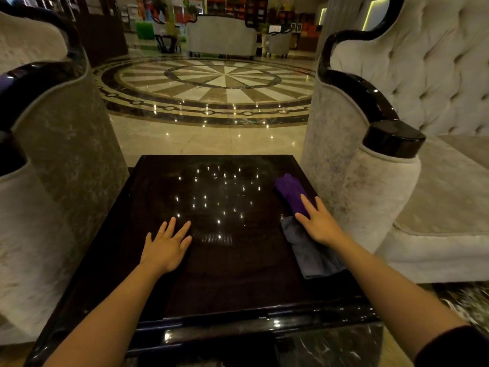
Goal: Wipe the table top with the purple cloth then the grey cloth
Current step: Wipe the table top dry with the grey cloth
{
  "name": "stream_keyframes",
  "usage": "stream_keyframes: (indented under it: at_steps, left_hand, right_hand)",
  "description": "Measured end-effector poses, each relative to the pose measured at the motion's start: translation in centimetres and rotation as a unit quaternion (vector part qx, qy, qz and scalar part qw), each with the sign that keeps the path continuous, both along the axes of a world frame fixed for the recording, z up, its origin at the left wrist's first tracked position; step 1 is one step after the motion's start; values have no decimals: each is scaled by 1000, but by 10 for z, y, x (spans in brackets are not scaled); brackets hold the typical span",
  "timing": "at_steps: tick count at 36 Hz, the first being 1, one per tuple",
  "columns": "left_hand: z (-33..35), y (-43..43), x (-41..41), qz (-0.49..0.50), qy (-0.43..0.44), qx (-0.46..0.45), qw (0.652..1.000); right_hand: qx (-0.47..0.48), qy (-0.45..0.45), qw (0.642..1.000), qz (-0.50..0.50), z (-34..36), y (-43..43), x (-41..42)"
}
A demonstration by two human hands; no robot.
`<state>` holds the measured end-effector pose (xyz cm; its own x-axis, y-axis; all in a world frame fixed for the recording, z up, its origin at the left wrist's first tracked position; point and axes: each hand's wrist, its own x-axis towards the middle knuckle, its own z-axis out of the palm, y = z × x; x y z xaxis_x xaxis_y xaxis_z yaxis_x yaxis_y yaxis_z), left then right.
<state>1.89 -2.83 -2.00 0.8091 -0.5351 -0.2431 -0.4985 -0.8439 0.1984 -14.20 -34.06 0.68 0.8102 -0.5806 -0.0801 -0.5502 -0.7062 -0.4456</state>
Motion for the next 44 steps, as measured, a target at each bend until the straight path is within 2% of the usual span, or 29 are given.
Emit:
stream_keyframes:
  at_steps: [4,9,17,30,36,44]
  left_hand:
    - [2,12,-6,7,-13,-20,1000]
    - [0,36,-18,9,-29,-11,999]
    - [-7,62,-34,14,-35,-2,999]
    - [-8,71,-43,18,-30,-8,999]
    - [-10,71,-42,17,-38,-18,999]
    - [-14,75,-43,19,-45,-27,998]
  right_hand:
    - [-19,31,999,-3,-8,13,-14]
    - [2,59,998,-15,-20,31,-26]
    - [-33,87,996,-15,-22,45,-27]
    - [-50,63,997,0,-22,64,-20]
    - [-62,44,996,55,-21,91,-14]
    - [-48,26,979,197,-23,154,-8]
